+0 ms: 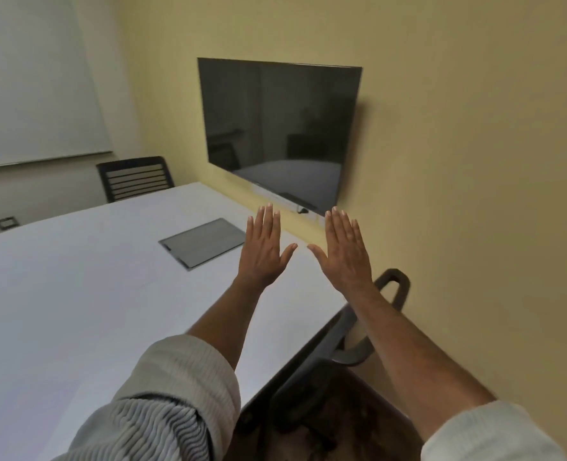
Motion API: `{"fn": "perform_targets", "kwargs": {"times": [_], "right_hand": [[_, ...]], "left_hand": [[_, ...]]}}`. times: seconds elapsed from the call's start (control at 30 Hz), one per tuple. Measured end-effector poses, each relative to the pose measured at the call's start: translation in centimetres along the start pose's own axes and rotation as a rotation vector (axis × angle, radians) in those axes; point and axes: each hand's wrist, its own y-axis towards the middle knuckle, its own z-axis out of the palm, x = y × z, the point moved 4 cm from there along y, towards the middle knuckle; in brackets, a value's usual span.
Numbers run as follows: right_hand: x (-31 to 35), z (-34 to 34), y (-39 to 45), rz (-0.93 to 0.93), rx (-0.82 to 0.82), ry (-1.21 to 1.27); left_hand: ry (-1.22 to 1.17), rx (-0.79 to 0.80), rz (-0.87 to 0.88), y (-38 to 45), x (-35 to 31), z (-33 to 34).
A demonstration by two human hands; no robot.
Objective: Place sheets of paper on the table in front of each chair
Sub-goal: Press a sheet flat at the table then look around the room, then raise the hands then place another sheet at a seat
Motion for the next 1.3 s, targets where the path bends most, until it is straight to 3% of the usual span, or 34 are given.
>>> {"fn": "perform_targets", "kwargs": {"times": [0.47,0.6,0.93,1.3], "right_hand": [[21.8,14.9,16.3,-0.25,-0.007,0.323],[27.8,19.6,18.4,-0.394,0.057,0.366],[38.2,31.5,24.8,-0.48,0.237,0.477],[46.6,50.1,30.9,-0.524,0.388,0.476]], "left_hand": [[0.111,0.035,-0.353,0.7,28.3,3.7],[0.132,0.071,-0.459,-1.6,35.1,5.1],[0.143,0.157,-0.676,-5.0,49.0,8.9],[0.052,0.323,-0.886,-6.2,63.4,23.0]]}}
